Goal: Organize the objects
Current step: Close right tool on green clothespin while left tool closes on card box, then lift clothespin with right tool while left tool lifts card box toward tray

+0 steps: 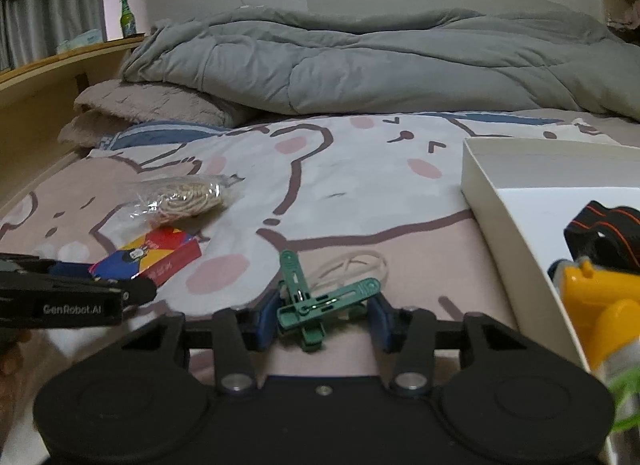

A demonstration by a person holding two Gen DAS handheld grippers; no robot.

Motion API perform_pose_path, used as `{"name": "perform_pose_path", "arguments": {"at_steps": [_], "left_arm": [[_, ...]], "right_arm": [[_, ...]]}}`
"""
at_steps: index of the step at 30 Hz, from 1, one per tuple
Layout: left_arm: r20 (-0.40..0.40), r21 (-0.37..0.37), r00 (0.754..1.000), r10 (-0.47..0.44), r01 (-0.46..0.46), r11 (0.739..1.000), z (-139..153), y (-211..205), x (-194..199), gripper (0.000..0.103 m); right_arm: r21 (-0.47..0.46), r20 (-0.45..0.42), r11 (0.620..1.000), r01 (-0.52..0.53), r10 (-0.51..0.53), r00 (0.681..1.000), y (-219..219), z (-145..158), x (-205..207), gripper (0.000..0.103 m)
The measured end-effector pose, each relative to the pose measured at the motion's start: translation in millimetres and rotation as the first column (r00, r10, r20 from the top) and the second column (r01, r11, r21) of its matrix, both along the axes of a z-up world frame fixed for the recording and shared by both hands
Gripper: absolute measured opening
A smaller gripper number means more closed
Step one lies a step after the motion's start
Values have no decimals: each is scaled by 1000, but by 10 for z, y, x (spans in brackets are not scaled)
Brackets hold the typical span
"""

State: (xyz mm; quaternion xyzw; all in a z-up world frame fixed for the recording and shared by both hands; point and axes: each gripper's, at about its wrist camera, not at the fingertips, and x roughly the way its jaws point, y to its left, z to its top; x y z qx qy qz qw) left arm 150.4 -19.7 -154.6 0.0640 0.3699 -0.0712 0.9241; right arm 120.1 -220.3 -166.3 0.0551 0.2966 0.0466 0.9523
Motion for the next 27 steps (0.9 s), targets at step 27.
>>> {"name": "perform_pose_path", "arguments": {"at_steps": [27], "left_arm": [[-92, -31, 996, -3, 0, 1000, 155, -151, -1515, 63]], "right_arm": [[-90, -99, 984, -157, 148, 984, 163, 202, -1408, 48]]}}
